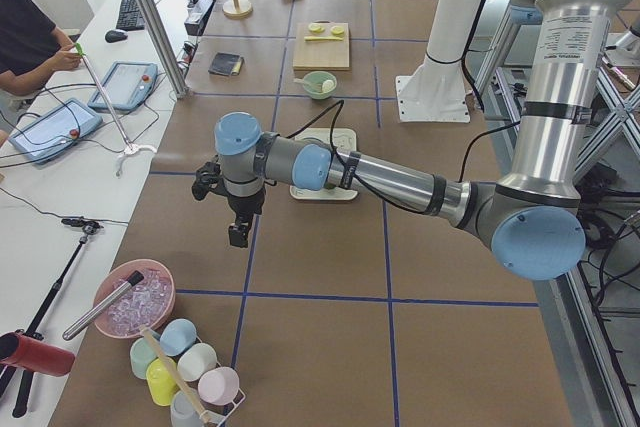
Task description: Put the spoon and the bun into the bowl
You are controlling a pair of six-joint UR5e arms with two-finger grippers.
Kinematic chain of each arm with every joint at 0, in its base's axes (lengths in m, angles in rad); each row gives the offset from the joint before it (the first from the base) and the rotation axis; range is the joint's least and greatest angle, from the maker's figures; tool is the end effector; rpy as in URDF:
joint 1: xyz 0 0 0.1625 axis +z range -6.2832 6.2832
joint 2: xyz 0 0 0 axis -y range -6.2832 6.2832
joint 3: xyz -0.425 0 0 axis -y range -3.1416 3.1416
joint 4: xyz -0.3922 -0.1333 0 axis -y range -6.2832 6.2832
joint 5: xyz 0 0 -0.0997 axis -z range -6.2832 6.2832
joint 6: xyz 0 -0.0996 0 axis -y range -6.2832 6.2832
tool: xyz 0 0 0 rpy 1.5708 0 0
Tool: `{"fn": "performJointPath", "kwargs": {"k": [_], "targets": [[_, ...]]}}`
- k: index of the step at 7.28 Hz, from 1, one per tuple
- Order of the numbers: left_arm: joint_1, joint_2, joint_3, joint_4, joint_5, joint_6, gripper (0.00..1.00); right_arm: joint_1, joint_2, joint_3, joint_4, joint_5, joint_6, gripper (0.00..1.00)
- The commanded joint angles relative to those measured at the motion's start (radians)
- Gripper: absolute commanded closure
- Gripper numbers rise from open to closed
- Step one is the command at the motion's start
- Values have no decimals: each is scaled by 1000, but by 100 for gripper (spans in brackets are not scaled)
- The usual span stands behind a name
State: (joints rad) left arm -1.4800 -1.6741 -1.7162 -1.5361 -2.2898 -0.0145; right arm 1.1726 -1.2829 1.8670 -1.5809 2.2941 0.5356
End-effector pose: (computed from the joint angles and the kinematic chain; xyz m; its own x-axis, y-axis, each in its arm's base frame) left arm -0.0187 -0.5412 0.5408 0.7379 0.1934 -0.6466 -0.0779 0.9761 0.2030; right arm -0.1597 -0.5535 0.3623 0.6406 -0.1398 0.7551 -0.0015 0.9831 0.1833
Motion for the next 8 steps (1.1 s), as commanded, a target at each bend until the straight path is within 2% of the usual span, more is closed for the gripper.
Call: {"fn": "performJointPath", "kwargs": {"k": [1,4,5,6,8], "targets": [[-2,8,1,-3,1,4,0,126,-129,-28,-1,28,-272,0],[-11,10,3,1,1,4,0,296,-222,-156,1,42,-651,0],[-13,10,3,4,1,4,0,338,-272,-161,8,104,-661,0],[-13,10,7,5,1,4,0,372,-304,-163,13,126,-666,0],[-17,11,33,-1,0,4,0,372,-331,-158,15,99,-652,0]]}}
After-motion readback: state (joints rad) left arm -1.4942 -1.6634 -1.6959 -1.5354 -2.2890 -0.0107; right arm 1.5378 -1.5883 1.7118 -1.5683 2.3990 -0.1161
